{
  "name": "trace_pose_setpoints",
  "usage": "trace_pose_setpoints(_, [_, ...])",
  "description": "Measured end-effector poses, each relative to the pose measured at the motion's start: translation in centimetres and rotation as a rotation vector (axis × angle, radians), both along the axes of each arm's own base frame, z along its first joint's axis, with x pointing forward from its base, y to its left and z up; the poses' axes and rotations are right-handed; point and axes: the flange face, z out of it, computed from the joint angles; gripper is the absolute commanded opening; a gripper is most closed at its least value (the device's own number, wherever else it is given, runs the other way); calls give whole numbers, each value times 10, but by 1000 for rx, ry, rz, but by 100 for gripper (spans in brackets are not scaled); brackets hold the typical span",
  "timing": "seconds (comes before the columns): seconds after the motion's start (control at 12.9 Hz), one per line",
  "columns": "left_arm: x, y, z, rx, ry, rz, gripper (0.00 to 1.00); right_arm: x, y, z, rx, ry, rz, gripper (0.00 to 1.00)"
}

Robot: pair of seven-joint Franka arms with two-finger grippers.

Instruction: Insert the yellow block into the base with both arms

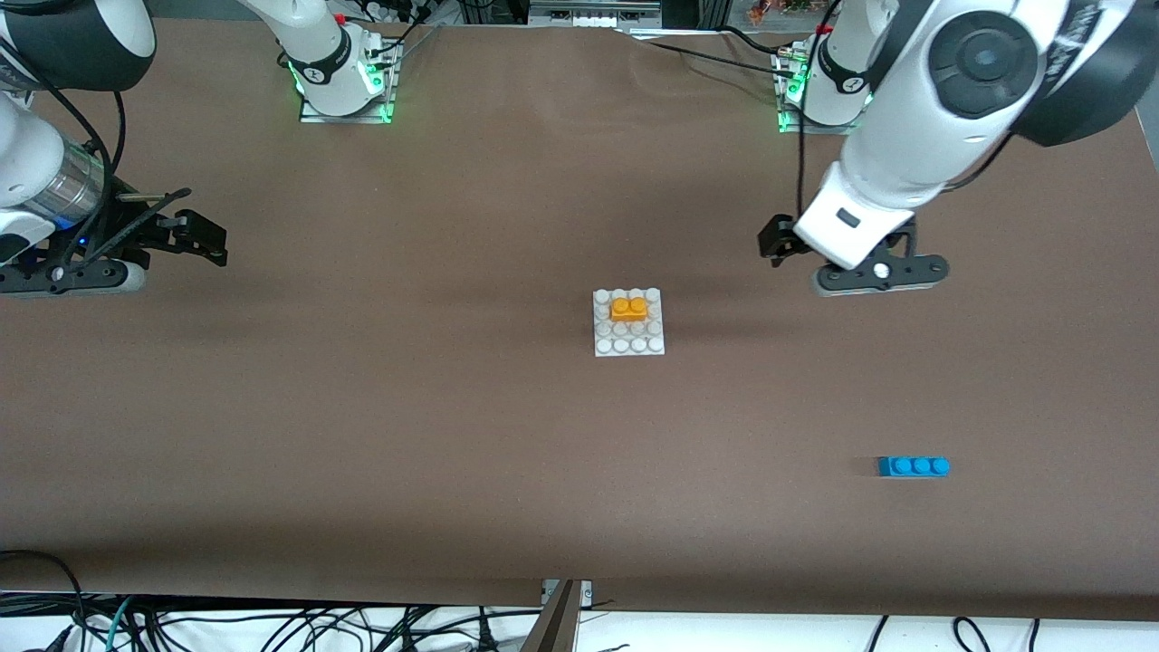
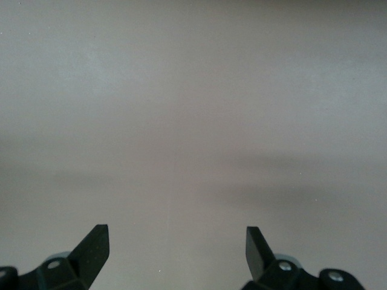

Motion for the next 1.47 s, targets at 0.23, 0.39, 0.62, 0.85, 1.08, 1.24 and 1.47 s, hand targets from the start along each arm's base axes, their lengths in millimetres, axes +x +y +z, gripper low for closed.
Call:
trace_pose_setpoints(0.23, [-2,64,21,-22,2,-26,100,0,-1,0,0,0,-1,100])
trace_pose_setpoints(0.39, [-9,119,21,-33,18,-22,100,0,-1,0,0,0,-1,100])
trace_pose_setpoints(0.62, [-10,170,16,-35,10,-5,100,0,-1,0,0,0,-1,100])
trace_pose_setpoints(0.85, [-14,176,7,-37,-53,5,100,0,-1,0,0,0,-1,100])
trace_pose_setpoints(1.08, [-25,178,8,-34,-58,9,100,0,-1,0,0,0,-1,100])
trace_pose_setpoints(1.24, [-29,179,8,-33,-45,10,100,0,-1,0,0,0,-1,100])
trace_pose_setpoints(1.47, [-30,185,8,-33,-34,20,100,0,-1,-1,0,2,-1,100])
